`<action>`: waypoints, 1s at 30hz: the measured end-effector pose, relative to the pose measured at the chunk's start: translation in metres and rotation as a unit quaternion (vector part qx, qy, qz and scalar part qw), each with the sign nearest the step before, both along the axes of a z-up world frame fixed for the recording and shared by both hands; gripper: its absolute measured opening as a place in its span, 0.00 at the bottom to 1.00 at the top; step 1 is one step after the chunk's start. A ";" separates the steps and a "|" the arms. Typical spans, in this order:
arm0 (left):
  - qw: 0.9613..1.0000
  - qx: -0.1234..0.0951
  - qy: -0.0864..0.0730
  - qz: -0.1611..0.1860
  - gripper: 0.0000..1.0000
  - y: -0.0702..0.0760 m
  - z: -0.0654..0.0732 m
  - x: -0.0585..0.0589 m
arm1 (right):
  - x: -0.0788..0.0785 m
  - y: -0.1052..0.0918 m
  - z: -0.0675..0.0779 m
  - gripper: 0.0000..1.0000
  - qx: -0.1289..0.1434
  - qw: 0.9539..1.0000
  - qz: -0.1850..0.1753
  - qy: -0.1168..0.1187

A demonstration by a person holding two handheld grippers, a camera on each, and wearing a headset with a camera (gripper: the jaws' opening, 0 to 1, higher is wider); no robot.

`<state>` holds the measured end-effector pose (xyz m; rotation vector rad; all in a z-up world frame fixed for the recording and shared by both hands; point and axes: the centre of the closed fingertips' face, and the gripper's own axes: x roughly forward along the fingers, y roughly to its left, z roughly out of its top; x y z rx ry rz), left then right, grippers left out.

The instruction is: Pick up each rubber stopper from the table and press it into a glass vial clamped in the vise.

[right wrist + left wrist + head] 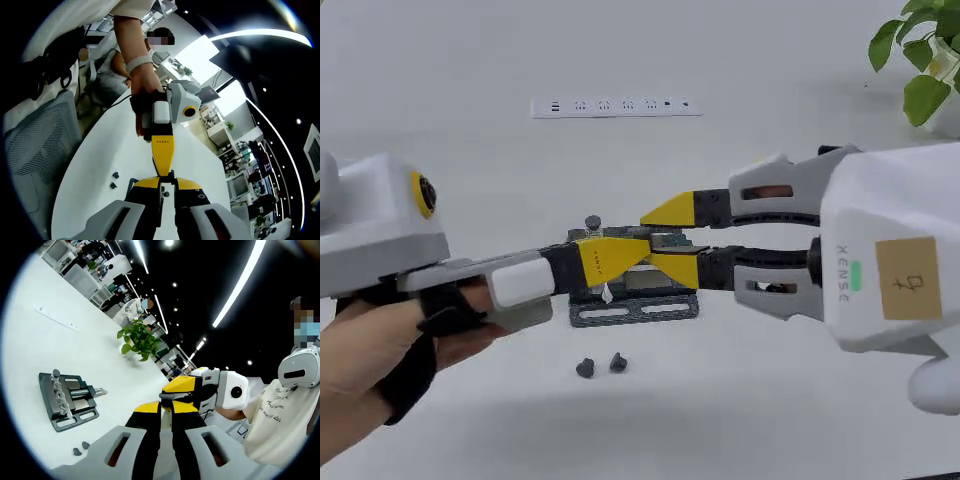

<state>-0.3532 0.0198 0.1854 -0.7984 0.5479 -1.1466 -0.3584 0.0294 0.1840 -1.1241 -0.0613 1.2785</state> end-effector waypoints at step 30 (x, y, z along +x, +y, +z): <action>0.984 0.127 -0.120 0.027 0.03 0.010 -0.025 -0.002 | -0.007 -0.010 -0.004 0.13 0.028 0.957 -0.053 0.285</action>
